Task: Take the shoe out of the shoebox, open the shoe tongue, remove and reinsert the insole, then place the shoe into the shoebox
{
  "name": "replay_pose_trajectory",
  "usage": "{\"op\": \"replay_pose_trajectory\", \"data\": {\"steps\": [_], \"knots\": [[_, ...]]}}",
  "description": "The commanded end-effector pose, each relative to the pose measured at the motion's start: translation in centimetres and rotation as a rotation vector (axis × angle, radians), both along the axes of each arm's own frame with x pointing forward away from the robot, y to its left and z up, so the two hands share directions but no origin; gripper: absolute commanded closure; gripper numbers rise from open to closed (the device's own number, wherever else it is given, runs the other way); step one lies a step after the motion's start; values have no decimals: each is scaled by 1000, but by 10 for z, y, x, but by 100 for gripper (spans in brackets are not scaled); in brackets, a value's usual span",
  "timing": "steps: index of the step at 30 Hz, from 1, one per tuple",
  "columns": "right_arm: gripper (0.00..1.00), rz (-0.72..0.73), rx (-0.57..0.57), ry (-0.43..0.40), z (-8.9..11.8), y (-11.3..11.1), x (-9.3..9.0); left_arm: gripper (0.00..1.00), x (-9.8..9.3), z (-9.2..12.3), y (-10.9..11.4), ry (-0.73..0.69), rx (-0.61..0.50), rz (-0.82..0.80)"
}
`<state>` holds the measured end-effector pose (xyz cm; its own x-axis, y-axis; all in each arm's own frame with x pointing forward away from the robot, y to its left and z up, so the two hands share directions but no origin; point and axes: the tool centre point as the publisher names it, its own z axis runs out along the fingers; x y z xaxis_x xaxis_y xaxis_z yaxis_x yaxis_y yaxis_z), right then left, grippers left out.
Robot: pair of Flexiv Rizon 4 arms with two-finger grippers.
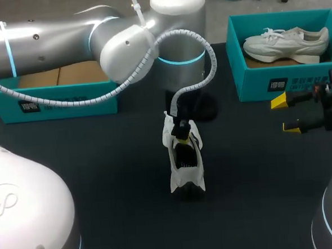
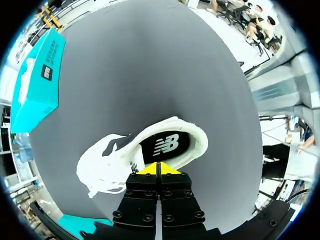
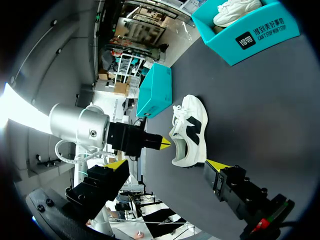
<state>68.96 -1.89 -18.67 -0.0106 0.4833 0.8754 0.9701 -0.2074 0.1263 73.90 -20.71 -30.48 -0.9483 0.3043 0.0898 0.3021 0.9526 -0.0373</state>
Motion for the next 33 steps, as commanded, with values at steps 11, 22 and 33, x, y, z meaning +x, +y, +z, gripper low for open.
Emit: {"op": "replay_pose_trajectory", "data": {"steps": [11, 22, 33], "knots": [[0, -3, -2, 0, 0, 1, -1, 89, -43, 5, 5, -22, 27, 446], [0, -3, -2, 0, 0, 1, -1, 12, -64, -3, 1, -21, 25, 391], [0, -3, -2, 0, 0, 1, -1, 0, -74, -38, -5, -26, 43, 272]]}}
